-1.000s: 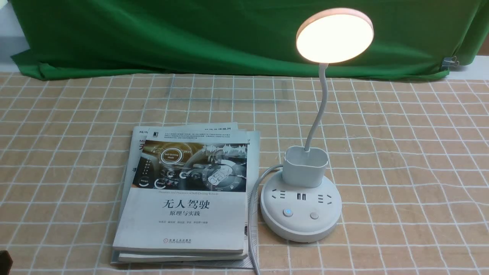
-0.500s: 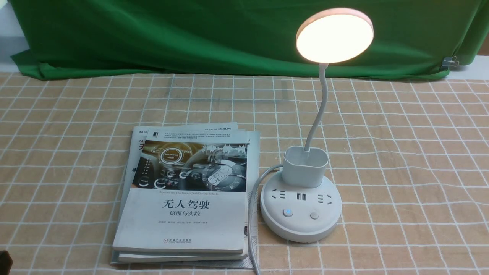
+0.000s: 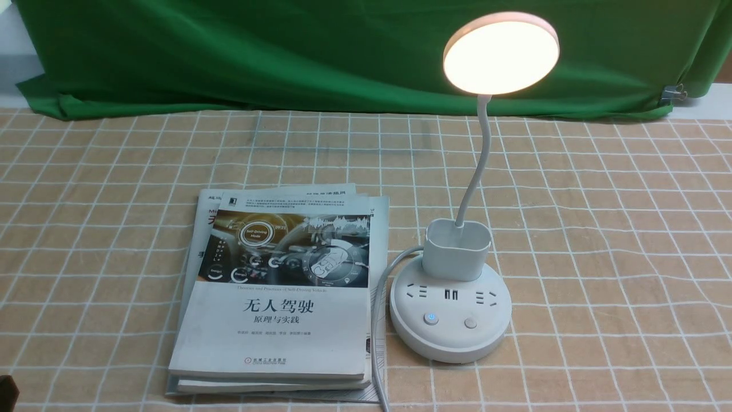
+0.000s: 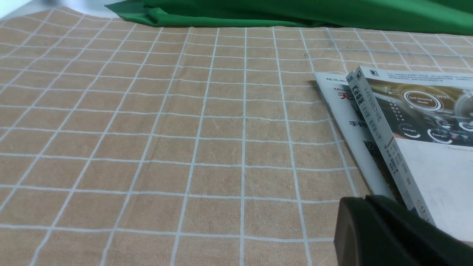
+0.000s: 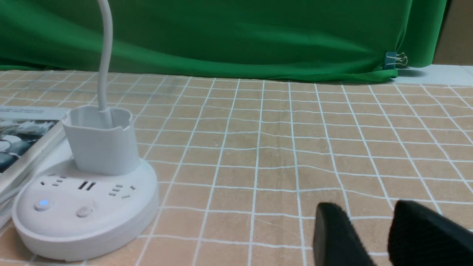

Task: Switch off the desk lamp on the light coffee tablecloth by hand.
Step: 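Press the power button on the lamp base to turn the lamp off with the right gripper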

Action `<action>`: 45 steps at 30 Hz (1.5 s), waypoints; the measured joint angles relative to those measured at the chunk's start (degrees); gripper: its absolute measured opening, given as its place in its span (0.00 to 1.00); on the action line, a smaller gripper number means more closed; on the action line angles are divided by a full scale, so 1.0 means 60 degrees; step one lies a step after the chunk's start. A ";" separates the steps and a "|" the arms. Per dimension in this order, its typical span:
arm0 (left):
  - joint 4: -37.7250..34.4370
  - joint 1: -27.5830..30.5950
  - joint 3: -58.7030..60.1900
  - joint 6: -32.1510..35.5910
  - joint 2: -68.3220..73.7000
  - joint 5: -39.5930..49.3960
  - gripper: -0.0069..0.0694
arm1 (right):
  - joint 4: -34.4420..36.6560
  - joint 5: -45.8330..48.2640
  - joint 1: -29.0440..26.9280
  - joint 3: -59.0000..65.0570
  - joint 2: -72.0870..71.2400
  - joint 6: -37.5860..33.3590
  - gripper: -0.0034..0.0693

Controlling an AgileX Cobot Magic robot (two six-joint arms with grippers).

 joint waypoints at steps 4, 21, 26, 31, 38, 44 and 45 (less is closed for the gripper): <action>0.0000 0.0000 0.0000 0.0000 0.0000 0.0000 0.10 | 0.0000 -0.0059 0.0000 0.0000 0.0000 0.0000 0.38; 0.0000 0.0000 0.0000 0.0000 0.0000 0.0000 0.10 | 0.0717 -0.2637 0.0023 0.0000 0.0000 0.5299 0.35; 0.0000 0.0000 0.0000 0.0000 0.0000 0.0000 0.10 | 0.0760 -0.0672 0.0376 -0.1241 0.0721 0.4849 0.14; 0.0000 0.0000 0.0000 0.0000 0.0000 0.0000 0.10 | 0.0784 0.2354 0.0797 -0.3772 0.2996 0.3379 0.11; 0.0000 0.0000 0.0000 0.0000 0.0000 0.0000 0.10 | 0.0777 0.6202 0.0926 -0.6609 0.7435 0.1531 0.11; 0.0000 0.0000 0.0000 0.0000 0.0000 0.0000 0.10 | 0.0702 0.6813 0.1630 -0.7813 1.0356 0.1116 0.11; 0.0000 0.0000 0.0000 0.0000 0.0000 0.0000 0.10 | 0.0690 0.6810 0.1750 -0.7925 1.0622 0.1116 0.11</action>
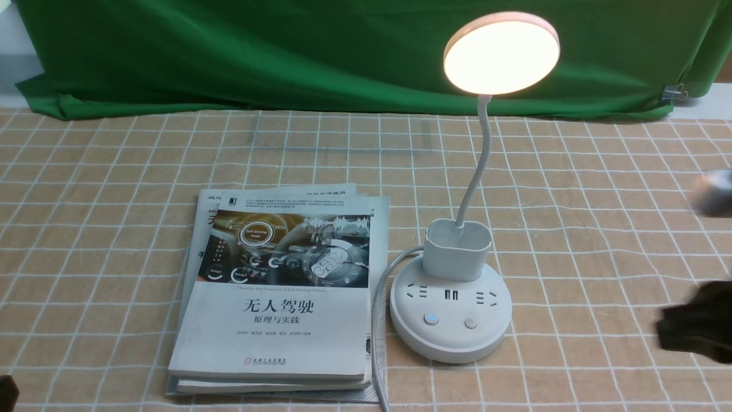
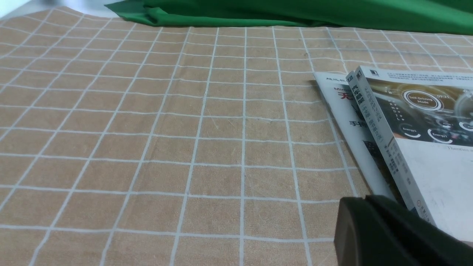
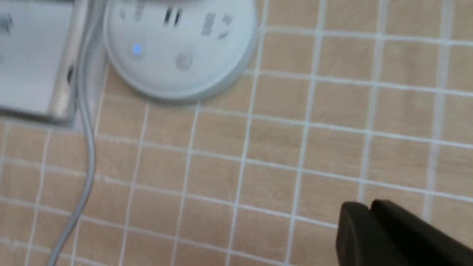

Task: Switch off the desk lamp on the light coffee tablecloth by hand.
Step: 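Press the power button on the lamp base to turn the lamp off with the right gripper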

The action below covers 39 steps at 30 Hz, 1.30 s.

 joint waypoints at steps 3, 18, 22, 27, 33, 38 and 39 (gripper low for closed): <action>0.0000 0.0000 0.0000 0.0000 0.0000 0.0000 0.10 | -0.0117 -0.0031 0.0969 -0.0505 0.1102 0.0130 0.11; 0.0000 0.0000 0.0000 0.0000 0.0000 0.0000 0.10 | -0.1386 -0.0835 0.3304 -0.2859 0.5401 0.0944 0.11; 0.0000 0.0000 0.0000 0.0000 0.0000 0.0000 0.10 | -0.1386 -0.0961 0.3304 -0.3190 0.5884 0.0951 0.11; 0.0000 0.0000 0.0000 0.0000 0.0000 0.0000 0.10 | -0.1386 -0.1164 0.3260 -0.3425 0.6226 0.0951 0.11; 0.0000 0.0000 0.0000 0.0008 0.0000 0.0000 0.10 | -0.1284 -0.1267 0.3178 -0.3427 0.6295 0.0942 0.11; 0.0000 0.0000 0.0000 0.0008 0.0000 0.0000 0.10 | -0.1097 -0.1472 0.3157 -0.3427 0.6650 0.0942 0.11; 0.0000 0.0000 0.0000 0.0008 0.0000 0.0000 0.10 | -0.1089 -0.1495 0.3126 -0.3435 0.6799 0.0942 0.11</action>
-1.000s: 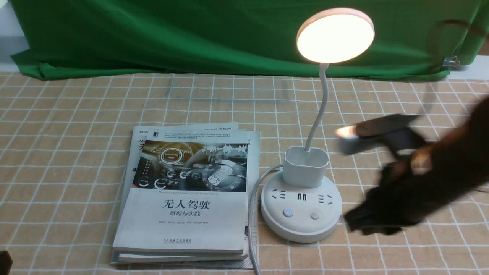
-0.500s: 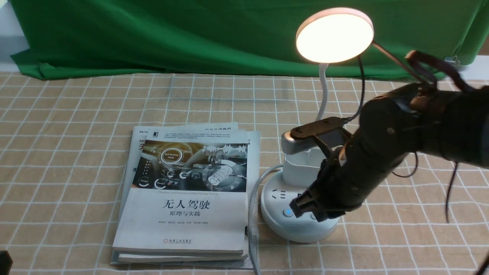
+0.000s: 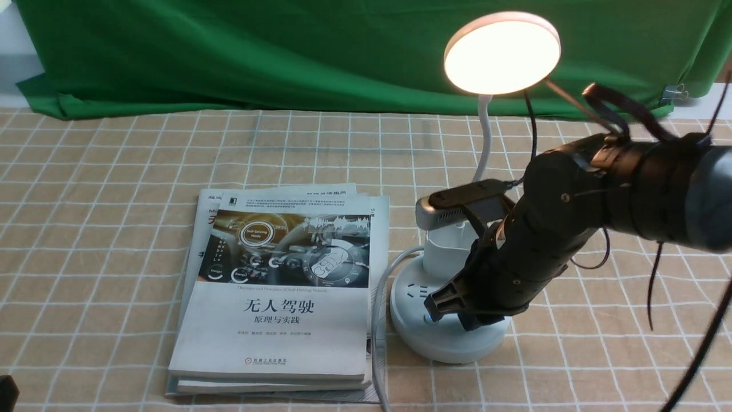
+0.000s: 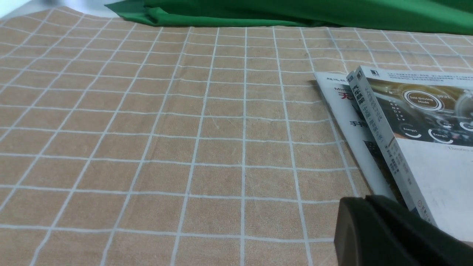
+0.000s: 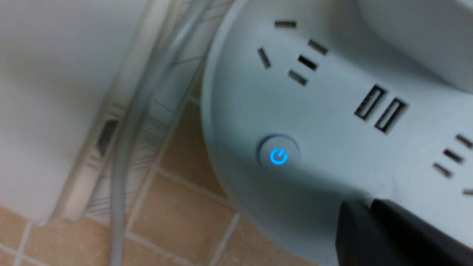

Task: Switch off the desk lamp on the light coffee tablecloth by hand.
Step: 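Press the power button on the lamp base to turn the lamp off with the right gripper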

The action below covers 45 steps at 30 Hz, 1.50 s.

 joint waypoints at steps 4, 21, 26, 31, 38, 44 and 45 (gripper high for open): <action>0.0000 0.0000 0.0000 0.0000 0.0000 0.0000 0.10 | 0.0021 0.0039 -0.0072 -0.0118 0.0223 -0.0010 0.11; 0.0000 0.0000 0.0000 -0.0009 0.0000 0.0000 0.10 | -0.0002 -0.0221 -0.0128 0.0033 -0.0689 -0.0049 0.11; 0.0000 0.0000 0.0000 -0.0009 0.0000 0.0000 0.10 | -0.0002 -0.0239 -0.0128 0.0033 -0.0587 -0.0049 0.11; 0.0000 0.0000 0.0000 -0.0009 0.0000 0.0000 0.10 | -0.0002 -0.0249 -0.0128 0.0033 0.0033 -0.0049 0.11; 0.0000 0.0000 0.0000 -0.0009 0.0000 0.0000 0.10 | -0.0019 -0.0318 -0.0136 -0.0023 0.0160 -0.0040 0.11; 0.0000 0.0000 0.0000 -0.0009 0.0000 0.0000 0.10 | -0.0019 -0.0319 -0.0136 0.0021 -0.0049 -0.0063 0.11; 0.0000 0.0000 0.0000 -0.0009 0.0000 0.0000 0.10 | -0.0019 -0.0319 -0.0136 0.0021 -0.0140 -0.0063 0.11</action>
